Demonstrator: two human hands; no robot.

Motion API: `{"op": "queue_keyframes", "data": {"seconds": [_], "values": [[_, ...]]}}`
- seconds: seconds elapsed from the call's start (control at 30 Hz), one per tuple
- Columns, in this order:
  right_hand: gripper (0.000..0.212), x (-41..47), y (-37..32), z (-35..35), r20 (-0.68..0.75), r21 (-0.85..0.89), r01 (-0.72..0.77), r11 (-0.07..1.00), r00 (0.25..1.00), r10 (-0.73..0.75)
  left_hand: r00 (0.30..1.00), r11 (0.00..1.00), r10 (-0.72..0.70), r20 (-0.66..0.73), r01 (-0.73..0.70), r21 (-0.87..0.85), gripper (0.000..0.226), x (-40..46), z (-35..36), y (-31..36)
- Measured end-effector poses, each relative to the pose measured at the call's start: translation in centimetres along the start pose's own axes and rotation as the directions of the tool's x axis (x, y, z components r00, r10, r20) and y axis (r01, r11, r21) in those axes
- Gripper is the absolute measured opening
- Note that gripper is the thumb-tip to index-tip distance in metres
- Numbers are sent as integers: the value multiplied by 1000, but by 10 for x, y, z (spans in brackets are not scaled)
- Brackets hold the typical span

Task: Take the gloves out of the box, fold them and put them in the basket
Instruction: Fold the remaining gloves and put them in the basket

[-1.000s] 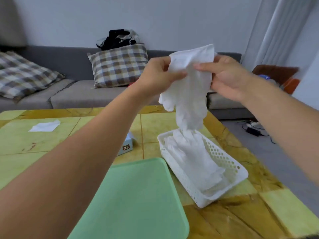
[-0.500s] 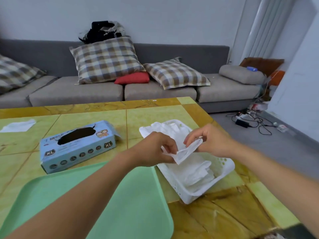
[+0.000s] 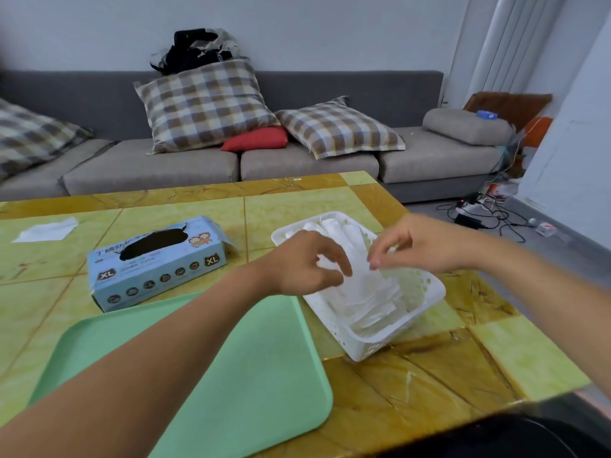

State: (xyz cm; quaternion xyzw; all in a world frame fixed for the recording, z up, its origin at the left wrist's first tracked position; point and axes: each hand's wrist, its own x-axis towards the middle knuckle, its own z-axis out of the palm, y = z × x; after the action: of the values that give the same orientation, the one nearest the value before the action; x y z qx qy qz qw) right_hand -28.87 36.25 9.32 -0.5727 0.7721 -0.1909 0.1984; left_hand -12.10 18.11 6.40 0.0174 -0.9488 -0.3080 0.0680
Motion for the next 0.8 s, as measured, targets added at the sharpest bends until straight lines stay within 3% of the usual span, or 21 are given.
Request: {"op": "queue_keyframes", "data": {"seconds": [0.07,0.13,0.23,0.33,0.4,0.47,0.63,0.7,0.8], "values": [[16,11,-10,-1,-95,15,18,1000,995,-17,994,973,-10,-113,36,230,34,2,-7,1],[48,27,-21,15,13,-112,11,994,1000,-9,994,859,-102,-46,111,500,34,4,-9,-1],[96,51,-29,43,170,-302,13,953,985,40,957,790,-279,84,178,586,19,15,0,-2],[119,63,-18,47,239,-436,-75,897,951,196,961,734,-271,58,168,658,11,29,14,-4],[129,63,-5,38,239,-494,-139,859,927,287,960,746,-273,53,177,642,27,37,23,-7],[129,63,10,34,257,-501,-123,857,924,283,956,788,-287,66,196,583,44,44,31,-10],[108,58,16,29,333,-400,-160,903,892,305,950,855,-291,115,204,477,45,55,31,-15],[92,55,5,20,253,-342,-157,927,934,251,953,868,-282,111,204,453,43,54,23,-12],[74,64,-7,19,16,-335,-116,935,992,129,976,857,-216,-13,196,476,42,51,5,-3]]}}
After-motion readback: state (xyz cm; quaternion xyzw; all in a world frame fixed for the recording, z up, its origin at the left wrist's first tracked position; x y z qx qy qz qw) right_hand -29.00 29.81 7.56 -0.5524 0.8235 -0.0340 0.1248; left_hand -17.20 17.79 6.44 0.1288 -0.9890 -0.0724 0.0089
